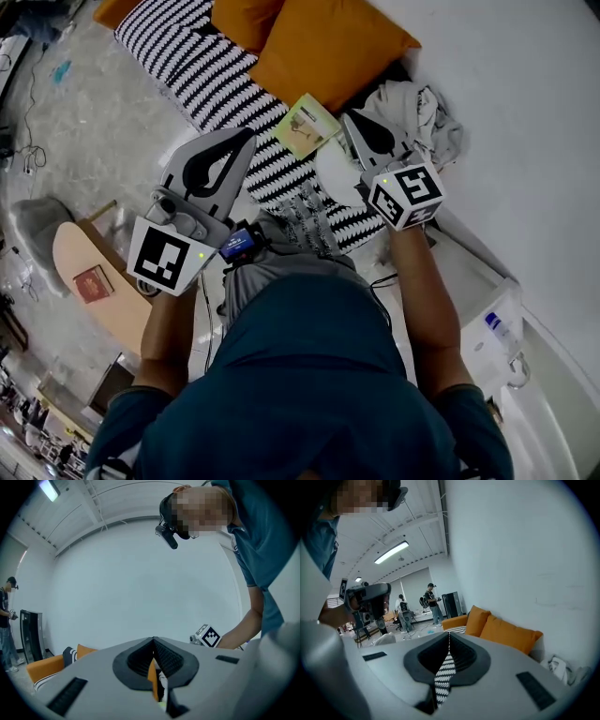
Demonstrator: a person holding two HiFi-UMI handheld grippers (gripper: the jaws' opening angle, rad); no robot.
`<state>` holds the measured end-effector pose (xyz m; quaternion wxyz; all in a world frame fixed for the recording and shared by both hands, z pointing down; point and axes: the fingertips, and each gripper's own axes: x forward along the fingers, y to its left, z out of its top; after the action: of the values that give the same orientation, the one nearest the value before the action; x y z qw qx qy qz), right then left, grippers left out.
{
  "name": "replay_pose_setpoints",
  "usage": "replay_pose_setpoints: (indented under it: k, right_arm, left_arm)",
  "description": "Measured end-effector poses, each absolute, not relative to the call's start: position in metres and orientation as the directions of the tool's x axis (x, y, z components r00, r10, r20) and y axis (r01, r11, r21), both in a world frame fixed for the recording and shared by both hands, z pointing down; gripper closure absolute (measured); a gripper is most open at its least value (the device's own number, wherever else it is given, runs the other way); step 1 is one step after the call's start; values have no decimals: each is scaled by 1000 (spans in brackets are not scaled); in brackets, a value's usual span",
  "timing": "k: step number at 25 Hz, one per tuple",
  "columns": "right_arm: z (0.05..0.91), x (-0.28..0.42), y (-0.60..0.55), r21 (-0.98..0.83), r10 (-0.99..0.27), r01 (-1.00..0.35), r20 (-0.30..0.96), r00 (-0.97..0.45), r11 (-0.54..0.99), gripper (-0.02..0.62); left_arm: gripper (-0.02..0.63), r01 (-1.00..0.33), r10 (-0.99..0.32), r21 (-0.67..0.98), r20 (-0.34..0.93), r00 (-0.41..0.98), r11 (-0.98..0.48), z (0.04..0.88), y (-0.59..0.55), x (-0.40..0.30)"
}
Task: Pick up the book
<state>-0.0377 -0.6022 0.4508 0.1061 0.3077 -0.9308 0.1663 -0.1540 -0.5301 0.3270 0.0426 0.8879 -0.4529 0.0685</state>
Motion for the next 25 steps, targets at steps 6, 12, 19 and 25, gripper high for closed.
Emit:
replay_pose_setpoints:
  k: [6,12,19,25]
  right_arm:
    - [521,-50,-623,-279,-483,-611,412,-773,741,581]
    - [588,-71,-640,-294,-424,-613,508,-750,733,581]
    - [665,-69,-656,-361,-332,-633,618,-712,685,581]
    - [732,-59,-665,-382,-264,-665,704,-659,642,578]
  left_arm:
    - [603,-823,-806,42,181,564,-566,349,-537,-169]
    - [603,-830,-808,72,199,555,-553,373,-546,-192]
    - [602,-844,-811,118,233,536,-524,397,-556,-203]
    - [602,-855,-814,147,262,519,-497,424,-556,-211]
